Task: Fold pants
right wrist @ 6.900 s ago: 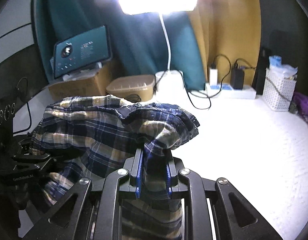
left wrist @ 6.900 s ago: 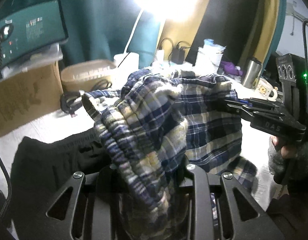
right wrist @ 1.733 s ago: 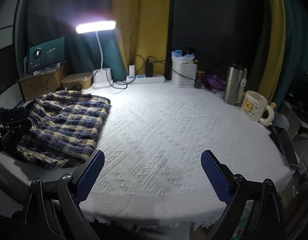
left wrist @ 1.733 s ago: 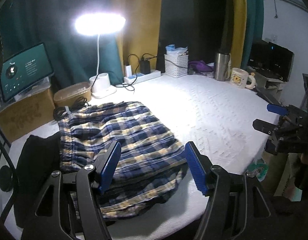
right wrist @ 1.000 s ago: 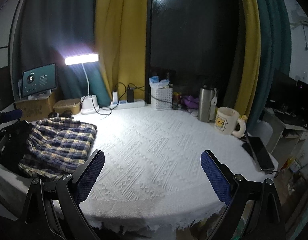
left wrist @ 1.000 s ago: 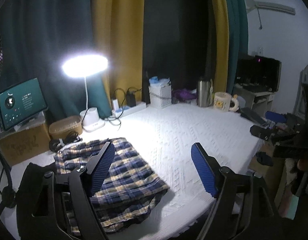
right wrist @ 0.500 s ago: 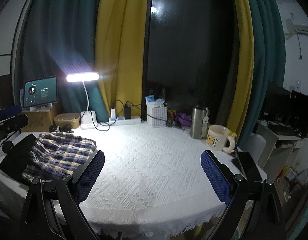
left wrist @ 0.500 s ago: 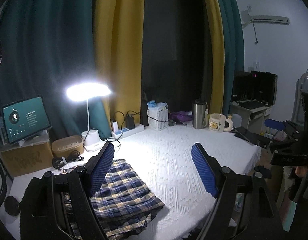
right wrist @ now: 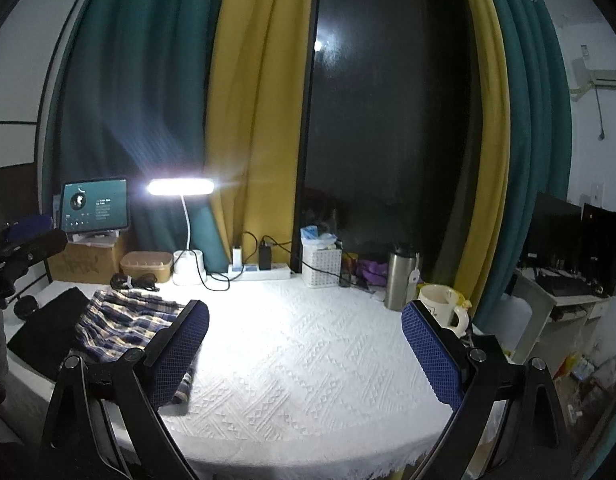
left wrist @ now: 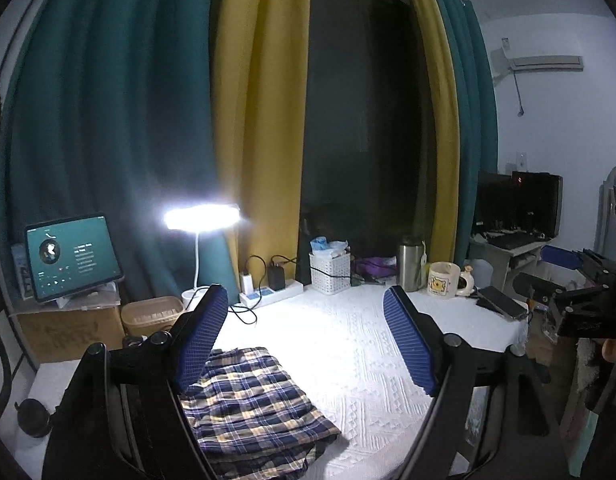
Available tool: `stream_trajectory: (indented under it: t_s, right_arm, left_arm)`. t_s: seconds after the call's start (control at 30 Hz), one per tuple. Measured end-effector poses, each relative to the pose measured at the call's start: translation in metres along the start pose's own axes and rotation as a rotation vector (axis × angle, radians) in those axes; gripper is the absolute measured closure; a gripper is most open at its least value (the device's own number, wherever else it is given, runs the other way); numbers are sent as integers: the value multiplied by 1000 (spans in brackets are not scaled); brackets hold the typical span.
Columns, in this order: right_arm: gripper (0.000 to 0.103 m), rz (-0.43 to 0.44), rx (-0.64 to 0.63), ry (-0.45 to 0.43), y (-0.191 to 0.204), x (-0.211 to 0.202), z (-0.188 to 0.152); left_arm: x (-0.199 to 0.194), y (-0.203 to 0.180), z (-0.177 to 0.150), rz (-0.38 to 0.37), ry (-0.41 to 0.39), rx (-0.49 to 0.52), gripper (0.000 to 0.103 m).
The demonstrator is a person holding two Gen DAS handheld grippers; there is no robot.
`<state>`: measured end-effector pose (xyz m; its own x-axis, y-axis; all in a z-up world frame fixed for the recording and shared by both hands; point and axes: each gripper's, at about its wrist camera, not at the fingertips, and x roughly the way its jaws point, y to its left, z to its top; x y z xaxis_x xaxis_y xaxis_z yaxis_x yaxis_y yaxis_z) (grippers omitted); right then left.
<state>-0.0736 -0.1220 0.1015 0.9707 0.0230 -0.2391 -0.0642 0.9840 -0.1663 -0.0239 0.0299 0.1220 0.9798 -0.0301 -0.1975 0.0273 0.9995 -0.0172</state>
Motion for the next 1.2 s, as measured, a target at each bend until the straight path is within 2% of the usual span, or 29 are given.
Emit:
stream_trajectory:
  t_s: [0.17,0.3,0.77,1.2]
  right_arm:
    - [5,0,-4,-23,3,-7,8]
    - [5,1,-11,-40,7,-13,14]
    - [3,1,4,-97,12,-36,36]
    - [2,-9,5,-141,16,-50,47]
  left_arm:
    - [-7,4,3,12,-25,-4,22]
    - [-13,10,5,8,-48,-24,13]
    - [-35,24,15,33,-120,-47,12]
    - [-46,28,24,40,-151,-51,11]
